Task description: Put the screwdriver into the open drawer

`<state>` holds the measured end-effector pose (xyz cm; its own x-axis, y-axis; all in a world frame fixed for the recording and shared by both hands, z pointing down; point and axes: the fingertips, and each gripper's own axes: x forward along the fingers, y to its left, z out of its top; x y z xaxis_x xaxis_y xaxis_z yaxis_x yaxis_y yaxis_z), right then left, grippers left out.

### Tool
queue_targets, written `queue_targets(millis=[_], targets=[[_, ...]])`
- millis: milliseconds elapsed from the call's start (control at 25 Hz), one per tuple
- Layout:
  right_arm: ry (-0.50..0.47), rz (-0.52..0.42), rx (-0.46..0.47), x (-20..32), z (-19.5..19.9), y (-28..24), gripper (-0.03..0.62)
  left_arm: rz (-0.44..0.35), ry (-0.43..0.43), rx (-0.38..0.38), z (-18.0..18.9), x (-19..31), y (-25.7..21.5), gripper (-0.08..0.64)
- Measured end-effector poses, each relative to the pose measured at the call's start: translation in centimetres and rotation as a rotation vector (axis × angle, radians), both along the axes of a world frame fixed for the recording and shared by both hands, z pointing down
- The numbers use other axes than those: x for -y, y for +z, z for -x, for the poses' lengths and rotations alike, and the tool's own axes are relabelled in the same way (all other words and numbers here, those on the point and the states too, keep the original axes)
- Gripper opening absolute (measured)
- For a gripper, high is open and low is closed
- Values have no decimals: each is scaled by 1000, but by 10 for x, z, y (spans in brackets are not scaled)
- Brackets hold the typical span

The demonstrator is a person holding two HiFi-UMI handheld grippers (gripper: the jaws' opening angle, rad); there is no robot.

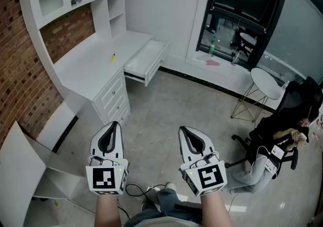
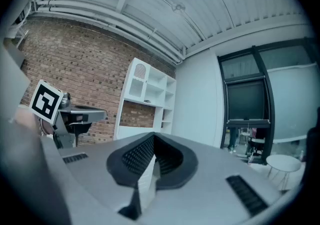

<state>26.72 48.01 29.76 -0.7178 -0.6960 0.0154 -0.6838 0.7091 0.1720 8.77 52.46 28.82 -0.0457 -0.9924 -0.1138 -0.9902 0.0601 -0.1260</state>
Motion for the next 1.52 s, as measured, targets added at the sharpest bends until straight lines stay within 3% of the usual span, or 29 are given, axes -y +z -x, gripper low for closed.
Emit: queue_targets(millis=[400,640,920,1160,1360,1520], targets=[[-102,-33,-4,87,-25,-11,9,-5,-98,-1,-26,76,-10,12],[-138,-5,36,125,-42,-4,9,8,-126,12,-44,105,-3,12],[-151,8,29,158,-37,1,9,20,-143,7,-35,140,-1,12],[-124,44,24,204,-13,12,9,32,-124,-1,-5,187,10,12],[-129,23,-12,258,36,20,10,42,-115,-31,49,249,19,12],[-113,36,-26,310,81,22,11,24,-83,-106,99,302,21,12]])
